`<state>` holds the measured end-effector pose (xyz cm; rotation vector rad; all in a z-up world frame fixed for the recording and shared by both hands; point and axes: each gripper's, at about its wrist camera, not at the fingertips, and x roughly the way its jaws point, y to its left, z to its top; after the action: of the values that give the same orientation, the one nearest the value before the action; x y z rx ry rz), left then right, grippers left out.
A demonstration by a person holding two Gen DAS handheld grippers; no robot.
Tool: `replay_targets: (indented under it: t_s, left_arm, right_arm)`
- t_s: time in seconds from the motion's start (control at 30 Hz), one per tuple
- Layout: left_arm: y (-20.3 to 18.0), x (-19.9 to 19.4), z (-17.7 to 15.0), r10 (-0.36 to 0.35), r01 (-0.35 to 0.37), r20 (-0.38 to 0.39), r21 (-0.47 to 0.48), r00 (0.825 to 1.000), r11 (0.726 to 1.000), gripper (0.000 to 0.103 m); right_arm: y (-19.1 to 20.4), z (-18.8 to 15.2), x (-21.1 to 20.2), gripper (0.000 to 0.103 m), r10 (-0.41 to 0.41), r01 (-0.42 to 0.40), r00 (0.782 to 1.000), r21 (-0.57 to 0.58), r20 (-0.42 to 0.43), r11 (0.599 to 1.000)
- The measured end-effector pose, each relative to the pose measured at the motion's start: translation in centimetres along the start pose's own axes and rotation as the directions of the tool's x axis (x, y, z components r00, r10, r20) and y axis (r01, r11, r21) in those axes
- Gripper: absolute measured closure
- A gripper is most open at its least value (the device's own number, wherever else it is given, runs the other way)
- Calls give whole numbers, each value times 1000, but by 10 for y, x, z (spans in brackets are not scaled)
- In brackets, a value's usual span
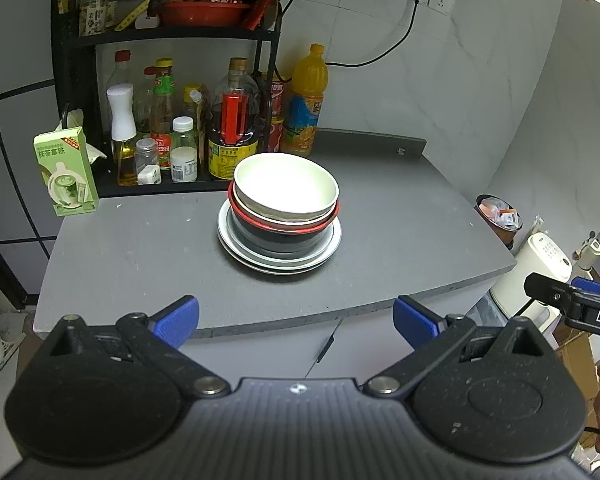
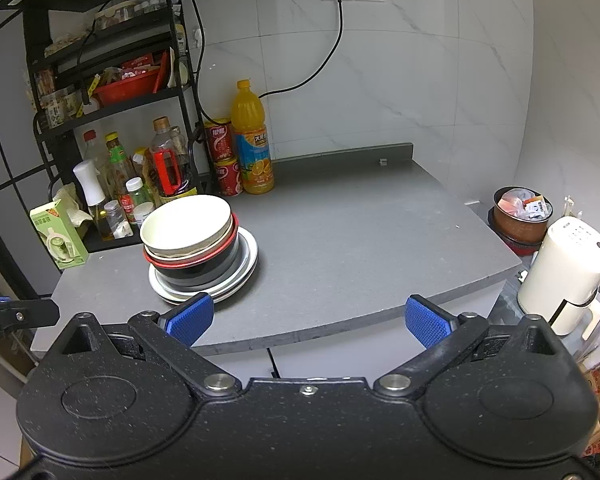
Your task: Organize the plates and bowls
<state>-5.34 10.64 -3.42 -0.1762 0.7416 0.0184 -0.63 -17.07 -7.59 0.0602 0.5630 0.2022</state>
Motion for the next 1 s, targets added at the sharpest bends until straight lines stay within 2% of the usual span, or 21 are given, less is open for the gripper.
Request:
replay_targets:
  t_s: [1.0]
  left_arm:
    - [-2,4,2,-4,4,-14,0,1000,1000,1]
  right_arm:
    - [7,0,3,0,10,-10,1000,-10,-17,1000]
